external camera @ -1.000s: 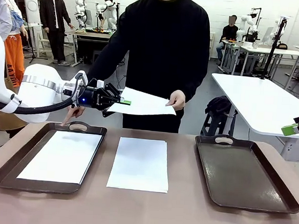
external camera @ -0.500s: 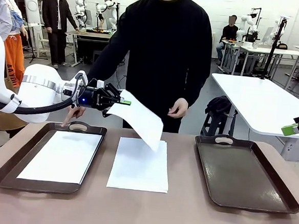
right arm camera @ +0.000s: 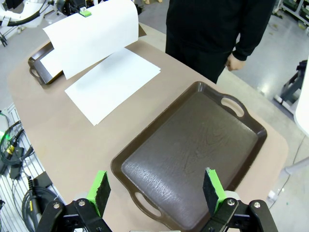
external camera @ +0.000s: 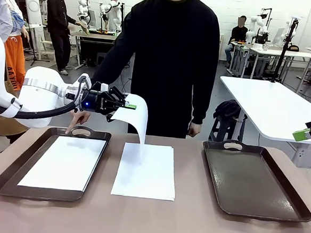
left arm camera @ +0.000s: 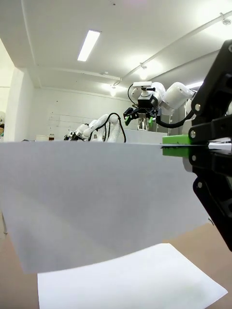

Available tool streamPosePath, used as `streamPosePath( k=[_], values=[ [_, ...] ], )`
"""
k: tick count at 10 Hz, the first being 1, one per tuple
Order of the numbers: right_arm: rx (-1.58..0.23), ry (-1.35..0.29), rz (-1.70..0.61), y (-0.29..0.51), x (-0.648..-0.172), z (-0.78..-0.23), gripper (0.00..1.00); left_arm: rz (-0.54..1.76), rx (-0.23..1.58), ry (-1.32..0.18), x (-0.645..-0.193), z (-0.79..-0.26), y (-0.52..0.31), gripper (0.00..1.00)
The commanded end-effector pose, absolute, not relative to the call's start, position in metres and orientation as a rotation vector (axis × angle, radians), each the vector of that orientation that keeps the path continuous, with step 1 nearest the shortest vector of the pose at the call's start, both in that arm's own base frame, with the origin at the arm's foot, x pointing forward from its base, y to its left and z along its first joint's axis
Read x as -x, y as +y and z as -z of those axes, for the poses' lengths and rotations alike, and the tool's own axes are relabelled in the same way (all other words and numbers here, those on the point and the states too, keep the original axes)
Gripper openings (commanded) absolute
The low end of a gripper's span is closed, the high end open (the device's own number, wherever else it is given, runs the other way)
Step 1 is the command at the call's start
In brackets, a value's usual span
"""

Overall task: Sort the A4 documents.
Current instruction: Receive the A4 Paper, then place the A4 Paper in the designated Handle tray.

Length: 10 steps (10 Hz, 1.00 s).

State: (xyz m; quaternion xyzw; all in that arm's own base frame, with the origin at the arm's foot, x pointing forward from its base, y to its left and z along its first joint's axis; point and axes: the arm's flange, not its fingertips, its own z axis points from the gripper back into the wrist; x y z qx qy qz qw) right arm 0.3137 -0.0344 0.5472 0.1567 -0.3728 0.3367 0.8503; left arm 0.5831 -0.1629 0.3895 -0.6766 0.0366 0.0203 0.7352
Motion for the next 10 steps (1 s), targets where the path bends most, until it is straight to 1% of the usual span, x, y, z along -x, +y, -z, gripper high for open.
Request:
streamPosePath(
  k=[1,7,8,10],
  values=[
    [-0.339,-0.784,-0.713,-0.034,-0.315,-0.546,1.00,-0.045,1.488,0.080,-0.583,-0.390,-0.163,0.00],
    [-0.339,-0.784,-0.713,-0.034,-0.315,-0.546,1.00,-0.045,1.487,0.080,-0.583,-0.389,-0.163,0.01],
    [-0.339,-0.784,-0.713,-0.034,-0.315,-0.546,1.00,-0.020,1.404,0.114,-0.580,-0.386,-0.154,0.01],
    [-0.339,-0.784,-0.713,-0.034,-0.315,-0.546,1.00,0.076,1.351,0.174,-0.562,-0.400,-0.120,0.01]
  ],
)
